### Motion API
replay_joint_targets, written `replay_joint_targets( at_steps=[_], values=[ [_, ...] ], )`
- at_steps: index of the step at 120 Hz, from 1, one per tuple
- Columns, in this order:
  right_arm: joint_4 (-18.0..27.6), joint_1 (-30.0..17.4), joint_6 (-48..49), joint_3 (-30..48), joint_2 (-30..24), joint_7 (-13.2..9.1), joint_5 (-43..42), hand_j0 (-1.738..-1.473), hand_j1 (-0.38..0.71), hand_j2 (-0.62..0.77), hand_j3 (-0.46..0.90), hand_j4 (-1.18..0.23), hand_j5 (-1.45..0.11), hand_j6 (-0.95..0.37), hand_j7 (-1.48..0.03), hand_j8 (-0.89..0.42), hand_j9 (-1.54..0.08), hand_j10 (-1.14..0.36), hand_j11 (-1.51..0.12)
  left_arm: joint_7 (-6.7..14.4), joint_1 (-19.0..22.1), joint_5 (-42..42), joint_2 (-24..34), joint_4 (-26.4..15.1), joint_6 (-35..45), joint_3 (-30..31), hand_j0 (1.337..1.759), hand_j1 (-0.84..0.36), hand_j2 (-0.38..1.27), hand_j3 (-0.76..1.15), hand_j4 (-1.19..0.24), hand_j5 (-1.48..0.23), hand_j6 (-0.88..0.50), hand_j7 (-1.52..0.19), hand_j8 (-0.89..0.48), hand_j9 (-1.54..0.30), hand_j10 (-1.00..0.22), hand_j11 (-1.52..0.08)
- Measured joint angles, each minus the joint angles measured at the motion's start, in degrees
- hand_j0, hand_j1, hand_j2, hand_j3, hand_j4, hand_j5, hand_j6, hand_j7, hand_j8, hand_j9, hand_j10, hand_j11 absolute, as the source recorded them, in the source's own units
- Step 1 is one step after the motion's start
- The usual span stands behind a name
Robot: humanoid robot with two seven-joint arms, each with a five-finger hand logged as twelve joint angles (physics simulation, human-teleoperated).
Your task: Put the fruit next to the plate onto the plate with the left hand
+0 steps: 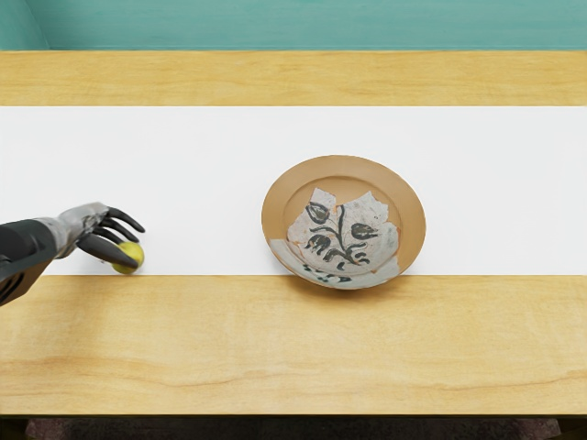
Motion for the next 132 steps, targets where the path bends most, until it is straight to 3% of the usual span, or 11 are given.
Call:
replay_joint_targets(
  at_steps=[64, 132],
  values=[
    [0.0, 0.0, 0.0, 0.0, 0.0, 0.0, 0.0, -1.658, -0.33, 0.0, 0.0, -0.02, -0.02, -0.02, -0.02, -0.02, -0.02, -0.02, -0.02, -0.1, -1.1, -0.1, -0.3, 0.0, -0.3, 0.1, 1.654, -0.3, 0.12, 0.0, -0.63, -0.87, -0.52, -0.85, -0.38, -0.86, -0.54, -0.86],
    [0.0, 0.0, 0.0, 0.0, 0.0, 0.0, 0.0, -1.658, -0.33, 0.0, 0.0, -0.02, -0.02, -0.02, -0.02, -0.02, -0.02, -0.02, -0.02, -0.5, -6.1, -0.1, -3.4, 0.0, -1.6, -2.0, 1.655, -0.32, 0.18, 0.0, -0.62, -0.88, -0.52, -0.88, -0.38, -0.86, -0.53, -0.85]
  ],
)
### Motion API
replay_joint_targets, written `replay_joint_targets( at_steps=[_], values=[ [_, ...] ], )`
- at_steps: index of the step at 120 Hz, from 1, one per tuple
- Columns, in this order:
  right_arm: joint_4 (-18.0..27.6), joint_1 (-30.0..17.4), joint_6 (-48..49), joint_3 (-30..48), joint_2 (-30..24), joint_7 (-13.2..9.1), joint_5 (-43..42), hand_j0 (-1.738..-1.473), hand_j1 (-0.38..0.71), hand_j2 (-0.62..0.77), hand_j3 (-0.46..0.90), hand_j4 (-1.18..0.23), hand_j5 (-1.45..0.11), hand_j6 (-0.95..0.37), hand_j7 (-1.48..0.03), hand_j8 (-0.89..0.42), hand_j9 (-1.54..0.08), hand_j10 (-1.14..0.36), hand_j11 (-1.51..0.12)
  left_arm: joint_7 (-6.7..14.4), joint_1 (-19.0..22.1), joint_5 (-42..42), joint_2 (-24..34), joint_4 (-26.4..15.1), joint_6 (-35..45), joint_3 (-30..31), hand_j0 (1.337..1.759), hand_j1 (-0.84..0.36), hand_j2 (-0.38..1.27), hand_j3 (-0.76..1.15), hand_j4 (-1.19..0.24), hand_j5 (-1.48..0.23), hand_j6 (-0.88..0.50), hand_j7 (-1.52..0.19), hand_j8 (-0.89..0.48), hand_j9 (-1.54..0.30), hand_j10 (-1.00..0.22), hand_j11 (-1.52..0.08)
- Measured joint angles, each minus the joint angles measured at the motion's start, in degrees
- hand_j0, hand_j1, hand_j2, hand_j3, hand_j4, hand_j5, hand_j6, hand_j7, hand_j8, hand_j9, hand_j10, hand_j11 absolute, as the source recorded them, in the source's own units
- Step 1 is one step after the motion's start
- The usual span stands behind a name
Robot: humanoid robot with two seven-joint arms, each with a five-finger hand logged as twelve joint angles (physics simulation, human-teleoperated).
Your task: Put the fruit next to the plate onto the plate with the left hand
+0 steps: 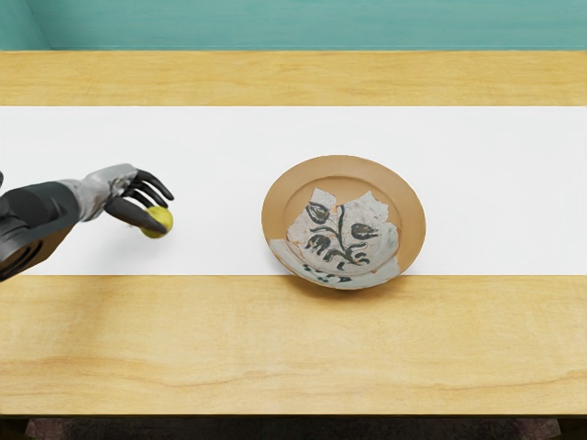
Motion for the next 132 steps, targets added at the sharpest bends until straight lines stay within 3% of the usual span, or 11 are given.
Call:
replay_joint_targets(
  at_steps=[132],
  values=[
    [0.0, 0.0, 0.0, 0.0, 0.0, 0.0, 0.0, -1.658, -0.33, 0.0, 0.0, -0.02, -0.02, -0.02, -0.02, -0.02, -0.02, -0.02, -0.02, -0.2, -2.3, 0.2, -9.7, -0.1, 0.2, -8.2, 1.655, -0.33, 0.19, 0.0, -0.62, -0.87, -0.52, -0.87, -0.38, -0.85, -0.53, -0.85]
  ],
)
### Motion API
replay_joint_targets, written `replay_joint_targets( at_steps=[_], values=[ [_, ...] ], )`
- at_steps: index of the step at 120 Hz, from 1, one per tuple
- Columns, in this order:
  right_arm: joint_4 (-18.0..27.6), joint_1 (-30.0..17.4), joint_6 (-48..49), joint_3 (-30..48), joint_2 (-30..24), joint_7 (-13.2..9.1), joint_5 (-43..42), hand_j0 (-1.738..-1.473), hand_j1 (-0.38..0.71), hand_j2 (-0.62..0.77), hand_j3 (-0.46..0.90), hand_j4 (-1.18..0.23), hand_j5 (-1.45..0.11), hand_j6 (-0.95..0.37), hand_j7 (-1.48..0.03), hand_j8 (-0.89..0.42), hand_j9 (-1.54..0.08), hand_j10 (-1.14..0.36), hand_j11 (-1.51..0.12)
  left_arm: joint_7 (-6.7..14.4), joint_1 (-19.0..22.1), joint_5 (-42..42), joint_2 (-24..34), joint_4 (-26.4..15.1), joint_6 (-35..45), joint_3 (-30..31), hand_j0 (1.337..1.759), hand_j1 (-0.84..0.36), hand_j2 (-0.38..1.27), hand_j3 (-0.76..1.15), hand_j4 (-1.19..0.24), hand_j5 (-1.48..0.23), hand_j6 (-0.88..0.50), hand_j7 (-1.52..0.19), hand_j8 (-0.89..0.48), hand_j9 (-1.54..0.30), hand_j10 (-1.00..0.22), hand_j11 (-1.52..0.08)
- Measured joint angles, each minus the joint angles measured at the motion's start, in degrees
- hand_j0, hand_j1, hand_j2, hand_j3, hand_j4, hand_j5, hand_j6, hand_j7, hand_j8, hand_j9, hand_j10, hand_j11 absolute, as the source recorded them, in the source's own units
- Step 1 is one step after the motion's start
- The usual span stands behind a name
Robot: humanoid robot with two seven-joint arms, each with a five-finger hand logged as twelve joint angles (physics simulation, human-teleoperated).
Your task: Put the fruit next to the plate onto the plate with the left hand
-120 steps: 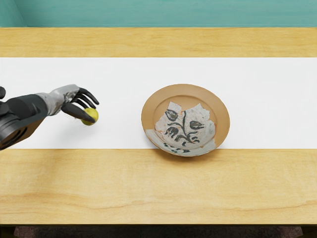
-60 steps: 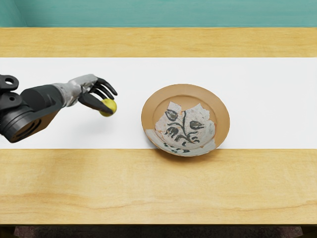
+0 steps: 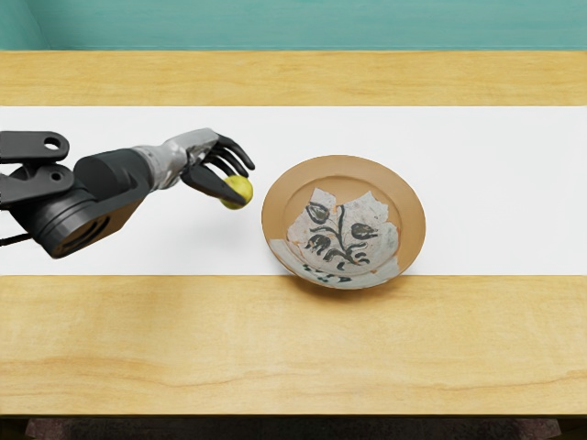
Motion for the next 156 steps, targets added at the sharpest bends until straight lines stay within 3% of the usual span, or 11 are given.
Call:
replay_joint_targets(
  at_steps=[126, 156],
  values=[
    [0.0, 0.0, 0.0, 0.0, 0.0, 0.0, 0.0, -1.658, -0.33, 0.0, 0.0, -0.02, -0.02, -0.02, -0.02, -0.02, -0.02, -0.02, -0.02, -0.1, 1.8, 1.0, -11.7, 3.6, 0.6, -1.6, 1.655, -0.32, 0.18, 0.0, -0.62, -0.86, -0.53, -0.86, -0.39, -0.85, -0.53, -0.85],
    [0.0, 0.0, 0.0, 0.0, 0.0, 0.0, 0.0, -1.658, -0.33, 0.0, 0.0, -0.02, -0.02, -0.02, -0.02, -0.02, -0.02, -0.02, -0.02, -0.1, 2.3, 1.1, -12.1, 4.5, 0.5, -1.5, 1.656, -0.31, 0.17, 0.0, -0.61, -0.83, -0.55, -0.83, -0.41, -0.82, -0.54, -0.82]
  ],
)
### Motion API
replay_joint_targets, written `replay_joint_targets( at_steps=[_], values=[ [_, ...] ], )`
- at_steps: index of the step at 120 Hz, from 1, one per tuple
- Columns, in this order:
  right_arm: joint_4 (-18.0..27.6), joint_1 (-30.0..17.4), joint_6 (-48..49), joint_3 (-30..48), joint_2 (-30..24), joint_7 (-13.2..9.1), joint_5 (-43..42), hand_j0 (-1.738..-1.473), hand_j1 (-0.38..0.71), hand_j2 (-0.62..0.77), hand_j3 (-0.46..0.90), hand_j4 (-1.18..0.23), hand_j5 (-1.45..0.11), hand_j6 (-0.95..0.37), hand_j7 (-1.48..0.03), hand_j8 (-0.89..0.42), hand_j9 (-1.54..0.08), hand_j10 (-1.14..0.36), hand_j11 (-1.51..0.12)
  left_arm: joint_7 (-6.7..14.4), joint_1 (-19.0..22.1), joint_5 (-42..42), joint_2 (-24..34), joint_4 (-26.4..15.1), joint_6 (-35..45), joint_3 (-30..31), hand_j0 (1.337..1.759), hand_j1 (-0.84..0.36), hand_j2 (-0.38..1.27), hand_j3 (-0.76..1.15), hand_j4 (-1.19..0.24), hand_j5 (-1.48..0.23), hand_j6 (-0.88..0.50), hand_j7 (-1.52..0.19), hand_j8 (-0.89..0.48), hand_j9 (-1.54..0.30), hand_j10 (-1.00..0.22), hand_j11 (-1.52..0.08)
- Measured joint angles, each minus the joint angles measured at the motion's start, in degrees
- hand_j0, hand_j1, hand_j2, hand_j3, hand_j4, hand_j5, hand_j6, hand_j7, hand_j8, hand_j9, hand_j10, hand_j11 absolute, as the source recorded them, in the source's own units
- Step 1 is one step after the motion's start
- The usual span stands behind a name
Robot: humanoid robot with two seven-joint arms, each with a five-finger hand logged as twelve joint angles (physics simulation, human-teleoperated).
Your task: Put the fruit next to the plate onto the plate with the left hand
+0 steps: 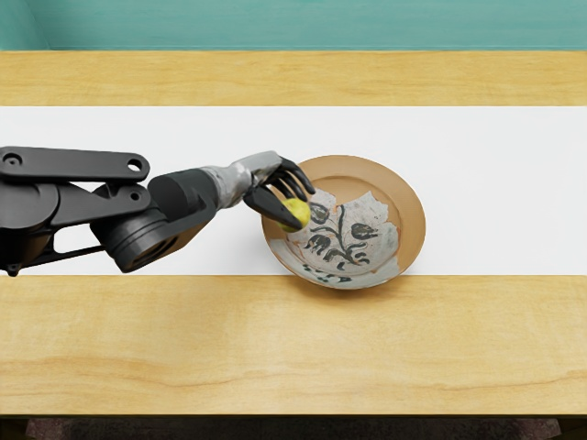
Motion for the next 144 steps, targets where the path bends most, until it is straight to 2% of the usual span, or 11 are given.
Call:
replay_joint_targets(
  at_steps=[17, 41, 63, 78, 84, 97, 103, 109, 116, 129, 144],
  values=[
    [0.0, 0.0, 0.0, 0.0, 0.0, 0.0, 0.0, -1.658, -0.33, 0.0, 0.0, -0.02, -0.02, -0.02, -0.02, -0.02, -0.02, -0.02, -0.02, 0.0, 0.0, 0.0, 0.0, 0.1, 0.0, 0.1, 1.657, -0.26, 0.14, 0.0, -0.56, -0.75, -0.54, -0.74, -0.44, -0.74, -0.54, -0.74],
    [0.0, 0.0, 0.0, 0.0, 0.0, 0.0, 0.0, -1.658, -0.33, 0.0, 0.0, -0.02, -0.02, -0.02, -0.02, -0.02, -0.02, -0.02, -0.02, -0.1, 0.0, 0.1, 0.1, 0.1, 0.0, 0.1, 1.658, -0.02, 0.08, 0.0, -0.33, -0.43, -0.32, -0.43, -0.28, -0.43, -0.32, -0.43],
    [0.0, 0.0, 0.0, 0.0, 0.0, 0.0, 0.0, -1.658, -0.33, 0.0, 0.0, -0.02, -0.02, -0.02, -0.02, -0.02, -0.02, -0.02, -0.02, -0.1, -0.6, 0.1, 0.4, 0.1, -0.1, -0.2, 1.658, 0.16, 0.04, 0.0, -0.16, -0.22, -0.16, -0.22, -0.15, -0.21, -0.16, -0.21],
    [0.0, 0.0, 0.0, 0.0, 0.0, 0.0, 0.0, -1.658, -0.33, 0.0, 0.0, -0.02, -0.02, -0.02, -0.02, -0.02, -0.02, -0.02, -0.02, -0.1, -0.8, -0.2, 4.2, 0.1, -1.7, -2.2, 1.658, 0.24, 0.02, 0.0, -0.09, -0.12, -0.09, -0.12, -0.08, -0.12, -0.09, -0.12],
    [0.0, 0.0, 0.0, 0.0, 0.0, 0.0, 0.0, -1.658, -0.33, 0.0, 0.0, -0.02, -0.02, -0.02, -0.02, -0.02, -0.02, -0.02, -0.02, -0.1, -0.1, -0.2, 9.1, 0.1, -5.6, -4.3, 1.658, 0.26, 0.02, 0.0, -0.07, -0.1, -0.07, -0.1, -0.07, -0.1, -0.07, -0.1],
    [0.0, 0.0, 0.0, 0.0, 0.0, 0.0, 0.0, -1.658, -0.33, 0.0, 0.0, -0.02, -0.02, -0.02, -0.02, -0.02, -0.02, -0.02, -0.02, 0.2, 0.3, -0.6, 18.9, 0.1, -23.4, -9.6, 1.658, 0.3, 0.01, 0.0, -0.04, -0.06, -0.04, -0.06, -0.04, -0.06, -0.04, -0.06],
    [0.0, 0.0, 0.0, 0.0, 0.0, 0.0, 0.0, -1.658, -0.33, 0.0, 0.0, -0.02, -0.02, -0.02, -0.02, -0.02, -0.02, -0.02, -0.02, 0.1, 2.8, -1.0, 21.4, 0.1, -31.4, -11.9, 1.658, 0.31, 0.01, 0.0, -0.03, -0.05, -0.03, -0.05, -0.03, -0.05, -0.03, -0.05],
    [0.0, 0.0, 0.0, 0.0, 0.0, 0.0, 0.0, -1.658, -0.33, 0.0, 0.0, -0.02, -0.02, -0.02, -0.02, -0.02, -0.02, -0.02, -0.02, 0.2, 7.3, -1.4, 21.5, 0.4, -37.6, -15.2, 1.658, 0.32, 0.01, 0.0, -0.03, -0.04, -0.03, -0.04, -0.02, -0.04, -0.03, -0.04],
    [0.0, 0.0, 0.0, 0.0, 0.0, 0.0, 0.0, -1.658, -0.33, 0.0, 0.0, -0.02, -0.02, -0.02, -0.02, -0.02, -0.02, -0.02, -0.02, 0.3, 10.4, -1.6, 21.8, 0.8, -42.6, -19.5, 1.658, 0.33, 0.01, 0.0, -0.02, -0.03, -0.02, -0.03, -0.02, -0.03, -0.02, -0.03],
    [0.0, 0.0, 0.0, 0.0, 0.0, 0.0, 0.0, -1.658, -0.33, 0.0, 0.0, -0.02, -0.02, -0.02, -0.02, -0.02, -0.02, -0.02, -0.02, 0.4, 10.6, -3.0, 28.3, 1.0, -51.6, -25.3, 1.658, 0.34, 0.0, 0.0, -0.01, -0.02, -0.01, -0.02, -0.01, -0.02, -0.01, -0.02],
    [0.0, 0.0, 0.0, 0.0, 0.0, 0.0, 0.0, -1.658, -0.33, 0.0, 0.0, -0.02, -0.02, -0.02, -0.02, -0.02, -0.02, -0.02, -0.02, 0.5, 10.7, -4.8, 32.5, 1.2, -56.0, -27.7, 1.658, 0.34, 0.0, 0.0, -0.01, -0.01, -0.01, -0.01, -0.01, -0.01, -0.01, -0.01]
  ],
)
